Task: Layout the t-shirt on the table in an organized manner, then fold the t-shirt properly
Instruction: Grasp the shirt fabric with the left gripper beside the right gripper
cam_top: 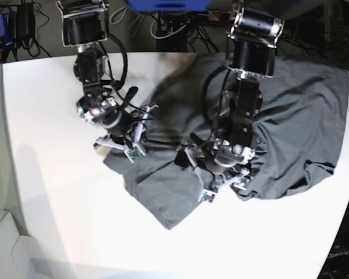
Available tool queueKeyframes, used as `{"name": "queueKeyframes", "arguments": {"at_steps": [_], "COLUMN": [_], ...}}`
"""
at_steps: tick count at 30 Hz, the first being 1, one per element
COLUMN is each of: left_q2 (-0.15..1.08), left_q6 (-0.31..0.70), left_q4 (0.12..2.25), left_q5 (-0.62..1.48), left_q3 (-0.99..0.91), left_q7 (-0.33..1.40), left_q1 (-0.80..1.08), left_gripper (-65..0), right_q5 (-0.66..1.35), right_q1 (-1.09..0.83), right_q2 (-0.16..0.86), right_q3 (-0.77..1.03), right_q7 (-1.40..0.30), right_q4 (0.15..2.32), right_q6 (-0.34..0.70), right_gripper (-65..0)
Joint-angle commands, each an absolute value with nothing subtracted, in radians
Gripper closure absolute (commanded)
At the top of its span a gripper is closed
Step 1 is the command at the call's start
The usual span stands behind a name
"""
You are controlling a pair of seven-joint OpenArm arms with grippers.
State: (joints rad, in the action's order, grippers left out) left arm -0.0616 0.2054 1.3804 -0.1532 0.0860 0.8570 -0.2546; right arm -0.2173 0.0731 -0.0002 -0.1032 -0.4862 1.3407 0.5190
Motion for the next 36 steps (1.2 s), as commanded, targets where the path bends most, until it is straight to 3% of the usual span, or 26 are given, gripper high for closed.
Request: {"name": "queueKeyframes", "arguments": {"at_steps": [1, 16, 36], "left_q2": [-0.064, 0.056, 0.099], "left_q6": [0.209, 0.208, 0.211], "left_q4": [1.397, 1.297, 1.198], "left_q5": [-0.15, -0.151, -0.151], "left_q3": [0.114, 0.387, 0.469], "left_q7": [0.829, 0.78, 0.769], "left_q1": [-0.289, -0.381, -0.427], "left_gripper": [-65.0, -65.0, -65.0], "right_q5": [-0.229, -0.231, -0.231], "right_q1": [0.081, 0.097, 0.117], "right_q2": [-0.001, 0.004, 0.004], "right_q3": [-0.105, -0.104, -0.104], "right_q7": [-0.512, -0.513, -0.513], "right_q4": [1.346, 1.346, 1.346], "right_q6": [0.53, 0.53, 0.53], "right_gripper": [-6.6, -6.6, -6.6]}}
